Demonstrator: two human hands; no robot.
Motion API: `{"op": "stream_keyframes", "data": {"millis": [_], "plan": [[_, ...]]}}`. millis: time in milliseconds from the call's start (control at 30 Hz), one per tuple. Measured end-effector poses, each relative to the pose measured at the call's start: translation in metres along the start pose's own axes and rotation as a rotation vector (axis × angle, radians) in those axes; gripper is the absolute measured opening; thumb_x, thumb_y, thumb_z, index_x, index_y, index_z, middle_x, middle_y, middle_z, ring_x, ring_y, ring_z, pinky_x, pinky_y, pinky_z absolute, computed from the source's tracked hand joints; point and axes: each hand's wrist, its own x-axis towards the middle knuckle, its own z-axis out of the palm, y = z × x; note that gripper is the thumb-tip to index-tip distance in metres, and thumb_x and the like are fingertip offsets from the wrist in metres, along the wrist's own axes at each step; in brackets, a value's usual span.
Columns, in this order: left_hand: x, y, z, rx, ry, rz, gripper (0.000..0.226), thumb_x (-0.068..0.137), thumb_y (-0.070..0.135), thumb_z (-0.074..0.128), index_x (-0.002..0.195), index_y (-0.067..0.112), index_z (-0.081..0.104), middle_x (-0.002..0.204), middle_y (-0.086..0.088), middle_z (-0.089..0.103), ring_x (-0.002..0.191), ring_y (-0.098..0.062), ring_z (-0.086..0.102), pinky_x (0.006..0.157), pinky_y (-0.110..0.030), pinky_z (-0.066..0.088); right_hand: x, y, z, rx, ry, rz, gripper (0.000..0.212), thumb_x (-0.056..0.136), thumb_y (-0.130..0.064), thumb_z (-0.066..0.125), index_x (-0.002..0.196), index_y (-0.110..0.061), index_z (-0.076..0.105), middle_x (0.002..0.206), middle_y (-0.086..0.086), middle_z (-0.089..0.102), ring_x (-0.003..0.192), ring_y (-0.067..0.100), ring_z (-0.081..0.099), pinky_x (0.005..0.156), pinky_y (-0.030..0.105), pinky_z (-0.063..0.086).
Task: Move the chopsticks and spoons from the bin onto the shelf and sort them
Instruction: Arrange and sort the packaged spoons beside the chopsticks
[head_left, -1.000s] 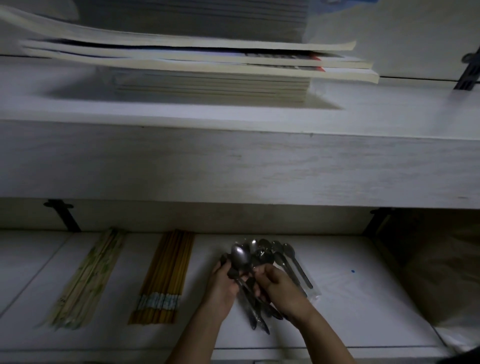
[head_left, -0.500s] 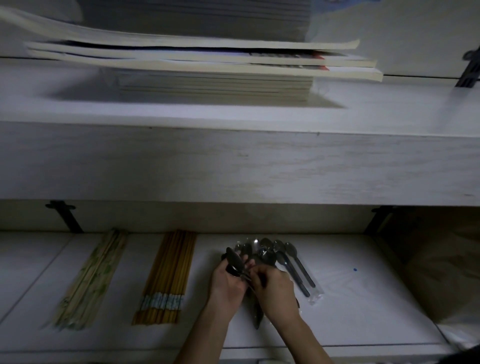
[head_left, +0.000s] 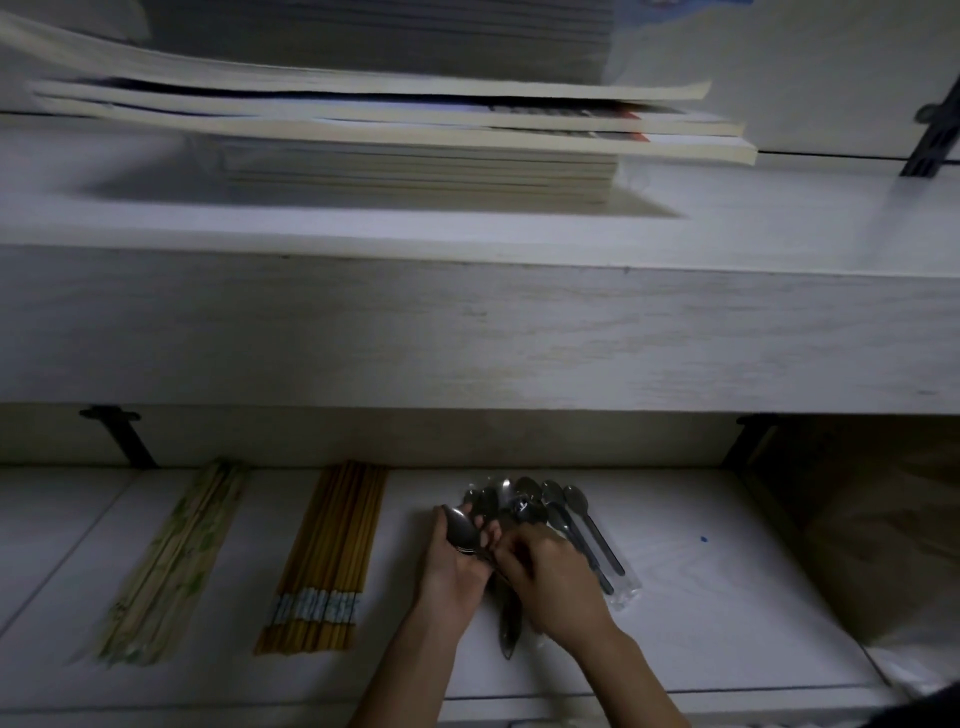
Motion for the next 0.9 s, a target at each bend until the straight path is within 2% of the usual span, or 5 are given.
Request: {"op": "stream_keyframes", "data": {"millis": [133, 333, 600, 767, 900], "plan": [[-0.004, 0.001, 0.001, -0.074, 0.032, 0.032, 0.032, 0.097, 0.031, 0.041, 0.088, 0.002, 0.053, 0.088, -0.015, 0.048, 0.079, -0.02, 0.049, 0.071, -0.032, 0.045, -0.004, 0.013, -0.009, -0.014, -0.193, 0.055, 0.016, 0.089, -0.041, 0.053, 0.087, -0.025, 0.053, 0.088, -0.004, 0.06, 0.081, 0.012, 0.058, 0.077, 0.029, 0.05], [-0.003, -0.002, 0.002, -0.074, 0.024, 0.054, 0.031, 0.098, 0.029, 0.039, 0.093, 0.002, 0.052, 0.098, -0.019, 0.051, 0.088, -0.024, 0.052, 0.09, -0.032, 0.039, -0.007, 0.013, -0.01, -0.003, -0.1, 0.035, 0.023, 0.092, -0.038, 0.048, 0.098, -0.019, 0.061, 0.095, 0.002, 0.069, 0.084, 0.016, 0.065, 0.072, 0.026, 0.049], [0.002, -0.002, 0.0, -0.122, 0.027, 0.08, 0.024, 0.097, 0.024, 0.042, 0.095, 0.003, 0.053, 0.09, -0.014, 0.052, 0.078, -0.016, 0.052, 0.051, -0.022, 0.056, -0.021, 0.0, 0.001, -0.078, -0.187, -0.019, 0.031, 0.097, -0.036, 0.035, 0.119, -0.018, 0.047, 0.106, 0.011, 0.065, 0.096, 0.027, 0.062, 0.081, 0.036, 0.051], [0.0, 0.003, -0.01, 0.061, -0.015, 0.079, 0.028, 0.099, 0.025, 0.037, 0.112, 0.004, 0.051, 0.113, -0.019, 0.053, 0.098, -0.019, 0.053, 0.093, -0.031, 0.043, -0.026, -0.01, 0.012, 0.012, -0.228, -0.009, 0.034, 0.098, -0.035, 0.033, 0.122, -0.015, 0.047, 0.107, 0.016, 0.065, 0.097, 0.03, 0.062, 0.08, 0.035, 0.048], [0.001, 0.02, -0.023, 0.15, 0.053, 0.178, 0.026, 0.1, 0.022, 0.031, 0.089, 0.009, 0.051, 0.092, -0.012, 0.047, 0.06, -0.012, 0.036, 0.044, -0.015, 0.042, -0.021, -0.011, 0.009, 0.14, -0.248, 0.139, 0.04, 0.096, -0.044, 0.034, 0.065, -0.026, 0.05, 0.08, 0.011, 0.066, 0.077, 0.02, 0.062, 0.07, 0.029, 0.044]]}}
